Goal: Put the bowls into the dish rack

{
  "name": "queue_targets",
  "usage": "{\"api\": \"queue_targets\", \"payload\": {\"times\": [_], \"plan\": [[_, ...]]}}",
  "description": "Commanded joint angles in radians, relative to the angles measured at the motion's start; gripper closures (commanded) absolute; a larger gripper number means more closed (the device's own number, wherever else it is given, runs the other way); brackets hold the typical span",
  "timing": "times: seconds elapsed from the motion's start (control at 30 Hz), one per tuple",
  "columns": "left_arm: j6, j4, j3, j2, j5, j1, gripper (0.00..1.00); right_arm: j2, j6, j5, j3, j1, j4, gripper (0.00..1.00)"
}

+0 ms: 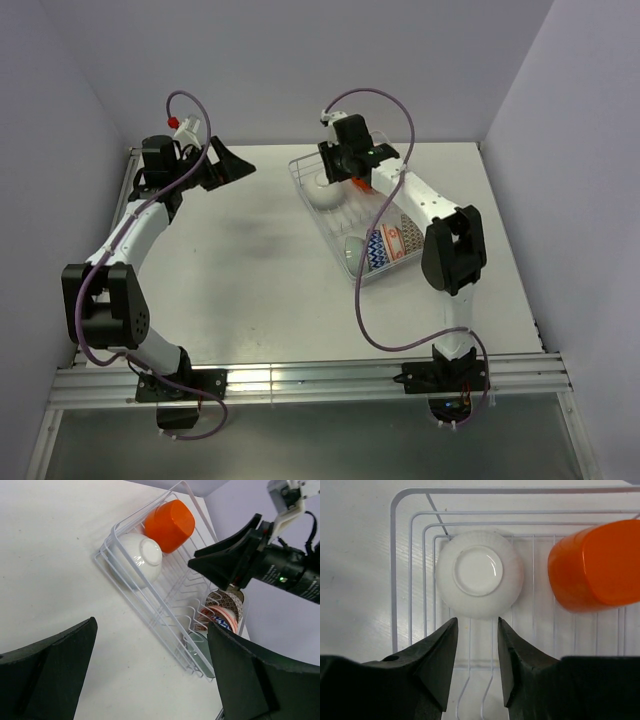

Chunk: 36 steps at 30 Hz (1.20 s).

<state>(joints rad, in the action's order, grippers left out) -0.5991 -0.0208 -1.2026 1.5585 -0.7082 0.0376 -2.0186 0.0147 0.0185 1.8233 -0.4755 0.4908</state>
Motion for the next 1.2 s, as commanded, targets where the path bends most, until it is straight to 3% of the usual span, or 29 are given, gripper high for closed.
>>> {"api": "queue_targets", "payload": {"times": [0.0, 0.2, 0.33, 0.43, 0.57, 0.73, 0.93, 1.17], "plan": [[0.077, 0.045, -0.045, -0.052, 0.001, -0.011, 0.03, 0.069, -0.068, -0.072, -0.031, 0.020, 0.032, 0.56], [0.287, 0.232, -0.127, -0.052, 0.101, -0.011, 0.01, 0.254, -0.156, -0.277, -0.168, 0.141, -0.037, 0.55], [0.438, 0.494, -0.300, 0.011, 0.194, -0.010, 0.00, 0.375, -0.148, -0.365, -0.248, 0.247, -0.032, 0.49], [0.502, 0.693, -0.476, 0.107, 0.280, -0.008, 0.01, 0.460, -0.128, -0.407, -0.292, 0.331, -0.014, 0.36], [0.502, 0.797, -0.630, 0.214, 0.392, -0.007, 0.00, 0.538, -0.085, -0.433, -0.331, 0.429, 0.032, 0.00], [0.457, 0.803, -0.707, 0.256, 0.354, -0.007, 0.00, 0.603, -0.050, -0.465, -0.364, 0.532, 0.092, 0.00], [0.438, 0.768, -0.709, 0.273, 0.309, -0.007, 0.00, 0.681, -0.050, -0.469, -0.427, 0.541, 0.084, 0.00], [0.427, 0.782, -0.680, 0.258, 0.381, 0.022, 0.00, 0.741, -0.058, -0.505, -0.483, 0.541, 0.083, 0.00]]}}
